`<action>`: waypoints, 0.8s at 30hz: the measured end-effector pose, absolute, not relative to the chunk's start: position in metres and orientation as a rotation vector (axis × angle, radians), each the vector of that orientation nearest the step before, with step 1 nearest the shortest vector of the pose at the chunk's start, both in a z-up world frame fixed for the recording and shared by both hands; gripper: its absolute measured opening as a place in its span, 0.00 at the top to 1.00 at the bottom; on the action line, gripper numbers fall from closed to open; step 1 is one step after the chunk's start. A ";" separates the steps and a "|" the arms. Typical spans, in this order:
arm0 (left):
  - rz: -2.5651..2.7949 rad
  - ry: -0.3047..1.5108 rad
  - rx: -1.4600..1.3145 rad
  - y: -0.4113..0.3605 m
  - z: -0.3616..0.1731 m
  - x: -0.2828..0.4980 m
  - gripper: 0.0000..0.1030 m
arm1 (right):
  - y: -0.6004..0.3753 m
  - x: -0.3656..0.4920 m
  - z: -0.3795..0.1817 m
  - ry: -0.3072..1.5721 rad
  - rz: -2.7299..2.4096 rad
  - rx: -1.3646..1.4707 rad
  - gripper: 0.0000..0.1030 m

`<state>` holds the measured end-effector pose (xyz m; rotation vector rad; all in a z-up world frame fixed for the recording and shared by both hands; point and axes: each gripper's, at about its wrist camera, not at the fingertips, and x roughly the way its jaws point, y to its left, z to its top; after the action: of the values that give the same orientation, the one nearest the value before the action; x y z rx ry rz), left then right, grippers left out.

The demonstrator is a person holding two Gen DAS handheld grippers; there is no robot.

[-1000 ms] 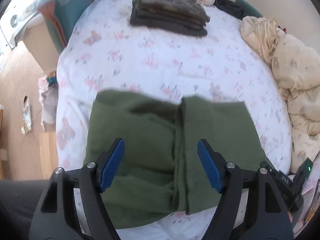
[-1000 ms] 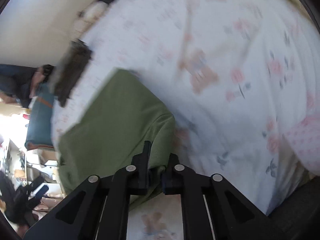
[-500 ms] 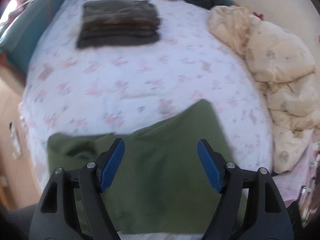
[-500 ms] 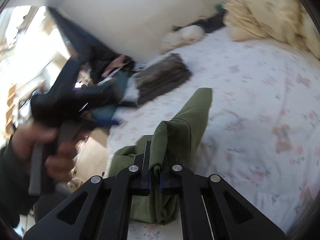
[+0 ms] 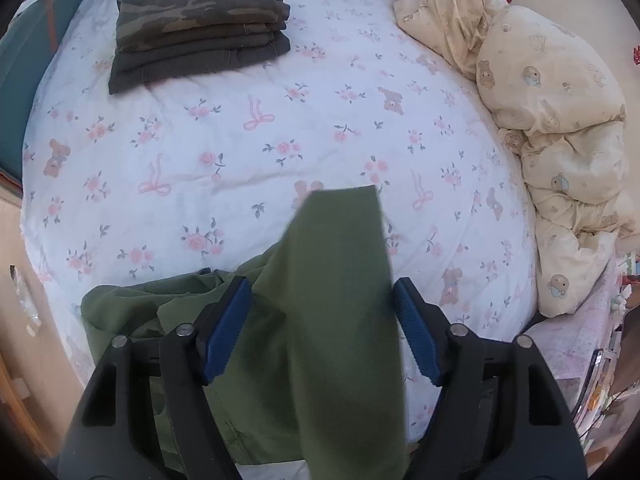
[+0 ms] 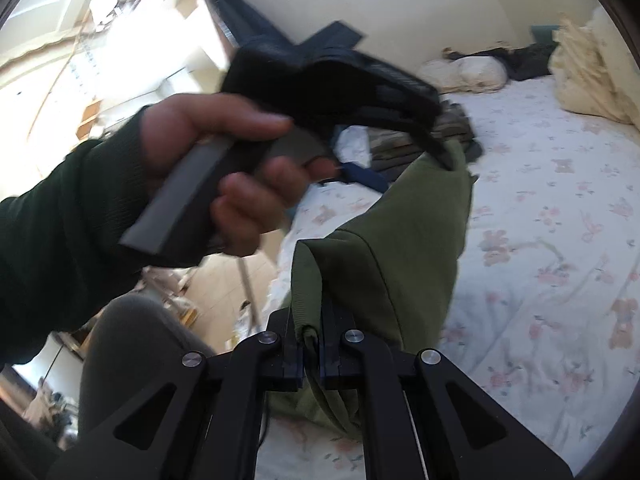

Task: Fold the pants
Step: 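Grasp the folded pants edge with the right gripper while the left gripper grasps the other edge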

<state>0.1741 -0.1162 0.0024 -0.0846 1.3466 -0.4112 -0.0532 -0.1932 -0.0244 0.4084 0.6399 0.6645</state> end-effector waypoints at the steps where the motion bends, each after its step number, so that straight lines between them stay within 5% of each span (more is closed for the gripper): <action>1: -0.418 1.343 -0.077 -0.115 0.003 0.174 0.45 | -0.186 -0.054 -0.024 0.647 0.699 0.392 0.96; 5: -0.394 1.286 0.028 -0.102 0.009 0.166 0.88 | -0.162 -0.056 -0.024 0.666 0.796 0.339 0.95; 13: -0.323 1.270 0.030 0.004 0.008 0.163 0.94 | -0.117 -0.045 -0.024 0.753 0.918 0.369 0.84; 14: -0.309 1.299 0.009 0.027 -0.004 0.162 0.94 | -0.115 -0.045 -0.023 0.768 0.919 0.361 0.77; 15: -0.301 1.313 -0.004 0.041 -0.013 0.162 0.94 | -0.115 -0.045 -0.022 0.779 0.926 0.359 0.55; 17: -0.280 1.323 -0.003 0.066 -0.031 0.160 0.94 | -0.117 -0.048 -0.019 0.771 0.904 0.315 0.27; 22: -0.273 1.302 -0.062 0.100 -0.057 0.161 0.94 | -0.116 -0.035 -0.012 0.783 0.804 0.202 0.34; 24: -0.286 1.311 -0.088 0.107 -0.070 0.161 0.93 | -0.096 -0.014 -0.029 0.872 0.745 0.149 0.64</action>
<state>0.1613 0.1066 -0.0703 -0.0881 1.3110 -0.2859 -0.0138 -0.0959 -0.0295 0.1493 0.8719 0.7451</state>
